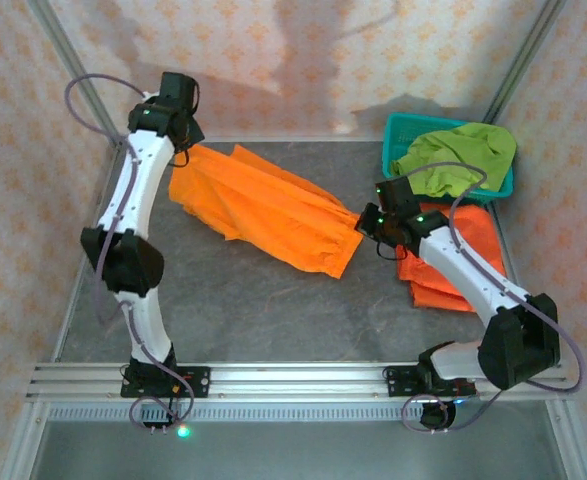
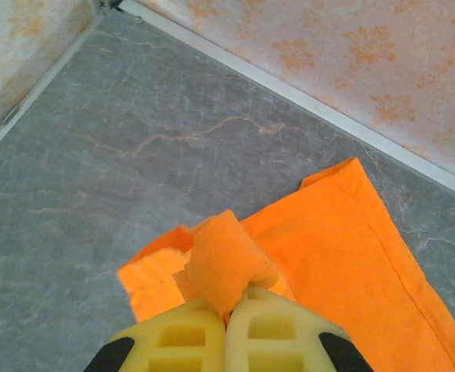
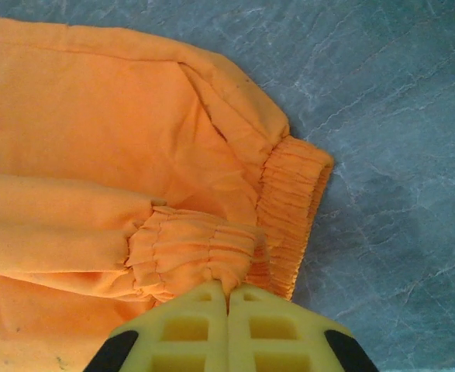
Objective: Fold and stack the shorts
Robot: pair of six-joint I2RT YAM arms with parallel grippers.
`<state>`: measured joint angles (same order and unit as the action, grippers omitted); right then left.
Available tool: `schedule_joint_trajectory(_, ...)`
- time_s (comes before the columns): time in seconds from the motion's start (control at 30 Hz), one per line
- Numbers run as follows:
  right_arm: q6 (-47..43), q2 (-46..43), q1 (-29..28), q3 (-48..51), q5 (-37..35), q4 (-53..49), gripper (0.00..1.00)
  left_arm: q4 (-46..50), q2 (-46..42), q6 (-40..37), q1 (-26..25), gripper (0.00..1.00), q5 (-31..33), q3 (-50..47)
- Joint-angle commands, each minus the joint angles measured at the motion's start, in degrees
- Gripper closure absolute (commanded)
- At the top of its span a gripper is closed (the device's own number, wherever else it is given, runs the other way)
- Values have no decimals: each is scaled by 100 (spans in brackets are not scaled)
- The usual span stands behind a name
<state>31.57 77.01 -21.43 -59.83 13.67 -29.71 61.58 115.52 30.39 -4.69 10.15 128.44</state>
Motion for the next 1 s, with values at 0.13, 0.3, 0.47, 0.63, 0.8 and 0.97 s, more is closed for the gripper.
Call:
schedule_joint_trajectory(0.13, 374, 374, 365, 156, -405, 231, 100, 324, 1157, -28, -17, 95, 373, 1175)
schedule_joint_trajectory(0.3, 881, 654, 725, 371, -200, 707, 88, -197, 1862, 204, -17, 72, -236, 1701)
schedule_joint_trajectory(0.47, 1360, 467, 1133, 620, 420, 1252, 52, -86, 1936, 299, 3, 18, -774, 2601)
schedule_joint_trajectory(0.63, 1391, -166, 1164, 675, 765, 1353, 27, -761, 541, 155, -14, 0, -1101, 995)
schedule_joint_trajectory(0.8, 1391, -241, 615, 374, 1200, 1510, 20, -1824, -573, 397, -35, 0, -1835, -1392)
schedule_joint_trajectory(0.97, 1340, 203, -46, -54, 1214, 1439, 18, -2611, -808, 672, -179, 0, -2054, -2912)
